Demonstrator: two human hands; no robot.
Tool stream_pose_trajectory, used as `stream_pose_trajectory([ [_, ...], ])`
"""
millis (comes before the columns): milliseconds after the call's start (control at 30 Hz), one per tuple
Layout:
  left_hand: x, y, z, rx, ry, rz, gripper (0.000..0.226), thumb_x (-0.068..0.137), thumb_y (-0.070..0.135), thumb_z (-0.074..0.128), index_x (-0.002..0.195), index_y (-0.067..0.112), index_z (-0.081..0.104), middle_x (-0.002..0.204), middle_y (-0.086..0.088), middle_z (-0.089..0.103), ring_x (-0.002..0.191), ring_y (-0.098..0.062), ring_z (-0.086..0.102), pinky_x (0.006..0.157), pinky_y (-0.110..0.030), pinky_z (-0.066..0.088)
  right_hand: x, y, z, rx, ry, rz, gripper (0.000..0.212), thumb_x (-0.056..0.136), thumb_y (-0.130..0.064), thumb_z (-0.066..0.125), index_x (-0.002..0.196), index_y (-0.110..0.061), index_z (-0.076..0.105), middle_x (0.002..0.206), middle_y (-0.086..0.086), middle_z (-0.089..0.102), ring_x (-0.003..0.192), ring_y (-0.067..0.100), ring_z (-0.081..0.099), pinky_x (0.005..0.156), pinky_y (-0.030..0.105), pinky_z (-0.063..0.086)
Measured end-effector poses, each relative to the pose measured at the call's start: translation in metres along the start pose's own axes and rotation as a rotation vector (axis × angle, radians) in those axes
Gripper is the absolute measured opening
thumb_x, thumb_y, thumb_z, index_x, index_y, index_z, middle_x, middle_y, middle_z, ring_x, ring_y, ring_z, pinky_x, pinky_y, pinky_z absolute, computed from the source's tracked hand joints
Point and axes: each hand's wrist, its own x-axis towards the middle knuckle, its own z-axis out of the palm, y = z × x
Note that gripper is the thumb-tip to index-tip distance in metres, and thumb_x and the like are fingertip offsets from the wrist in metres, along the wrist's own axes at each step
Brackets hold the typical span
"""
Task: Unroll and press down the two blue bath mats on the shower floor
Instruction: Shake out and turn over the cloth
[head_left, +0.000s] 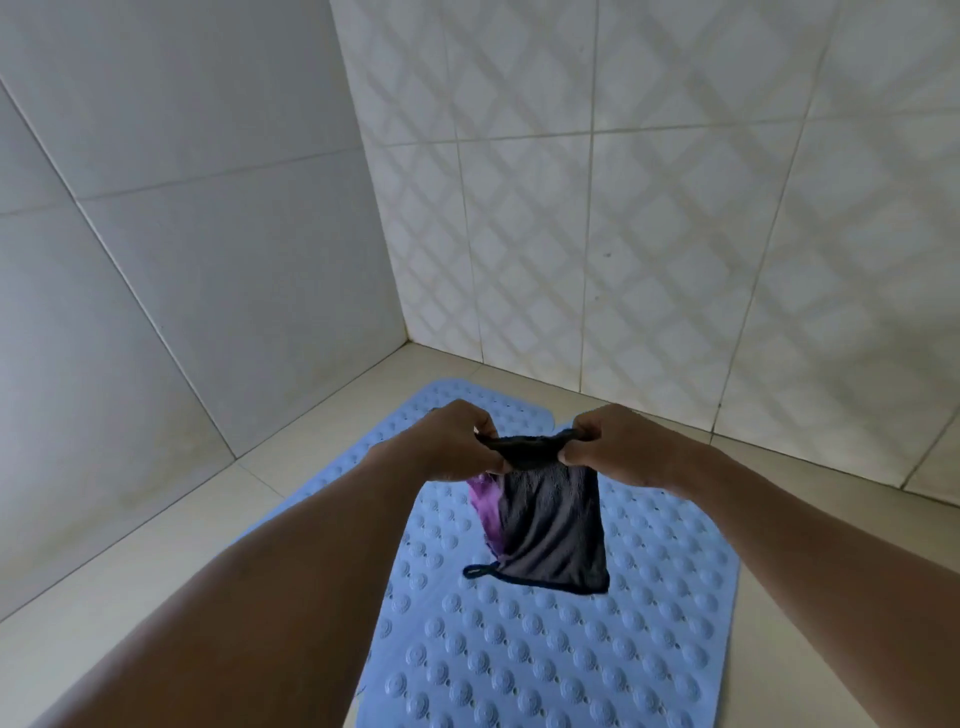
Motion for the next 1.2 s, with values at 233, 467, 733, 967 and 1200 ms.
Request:
stream_pose_trajectory([
  [233, 0.011, 0.037, -0.041, -0.025, 0.036, 0.056, 0.022, 0.077, 0.023, 0.086, 0.076, 0.020, 0.064, 0.086, -0.005, 0.068, 0.081, -0.020, 0.062, 0.073, -0.033, 0.053, 0.008, -0.016, -0.026, 0.278, 0.096, -0.003, 0.029, 0.086, -0.007, 0.056, 0.109, -0.026, 0.058, 0.085, 0.009, 0.060, 0.073, 0.023, 0.056, 0.064, 0.036, 0.049],
  [467, 0.008, 0.045, -0.058, -0.218, -0.221, 0.021, 0.021, 0.085, 0.040, 0.080, 0.081, 0.022, 0.070, 0.090, -0.005, 0.067, 0.087, -0.019, 0.062, 0.084, -0.041, 0.057, -0.003, -0.007, -0.054, 0.253, 0.118, 0.017, 0.019, 0.089, -0.005, 0.050, 0.095, -0.015, 0.066, 0.074, 0.005, 0.055, 0.063, 0.019, 0.046, 0.058, 0.029, 0.039],
  [733, 0.010, 0.063, -0.049, -0.453, -0.236, 0.037, 0.019, 0.094, 0.034, 0.070, 0.088, 0.017, 0.066, 0.092, -0.006, 0.064, 0.084, -0.021, 0.056, 0.075, -0.032, 0.049, -0.004, -0.001, -0.071, 0.320, 0.221, 0.061, 0.014, 0.093, -0.023, 0.053, 0.087, -0.012, 0.060, 0.083, 0.007, 0.052, 0.079, 0.024, 0.051, 0.075, 0.041, 0.044],
  [967, 0.016, 0.073, -0.047, -0.479, -0.164, 0.058, 0.025, 0.091, 0.028, 0.075, 0.094, 0.010, 0.059, 0.079, -0.013, 0.062, 0.056, -0.016, 0.057, 0.050, -0.023, 0.049, -0.005, -0.003, -0.087, 0.393, 0.271, 0.008, 0.017, 0.099, -0.014, 0.050, 0.087, -0.008, 0.061, 0.088, 0.011, 0.057, 0.084, 0.022, 0.058, 0.079, 0.044, 0.060],
  [1200, 0.025, 0.077, -0.056, -0.441, -0.175, 0.058, 0.036, 0.077, 0.045, 0.084, 0.083, 0.015, 0.066, 0.083, -0.011, 0.070, 0.065, -0.017, 0.061, 0.060, -0.026, 0.051, 0.006, -0.002, -0.093, 0.369, 0.387, -0.015, 0.024, 0.098, -0.035, 0.056, 0.088, -0.013, 0.060, 0.084, 0.008, 0.057, 0.079, 0.024, 0.055, 0.075, 0.040, 0.041],
])
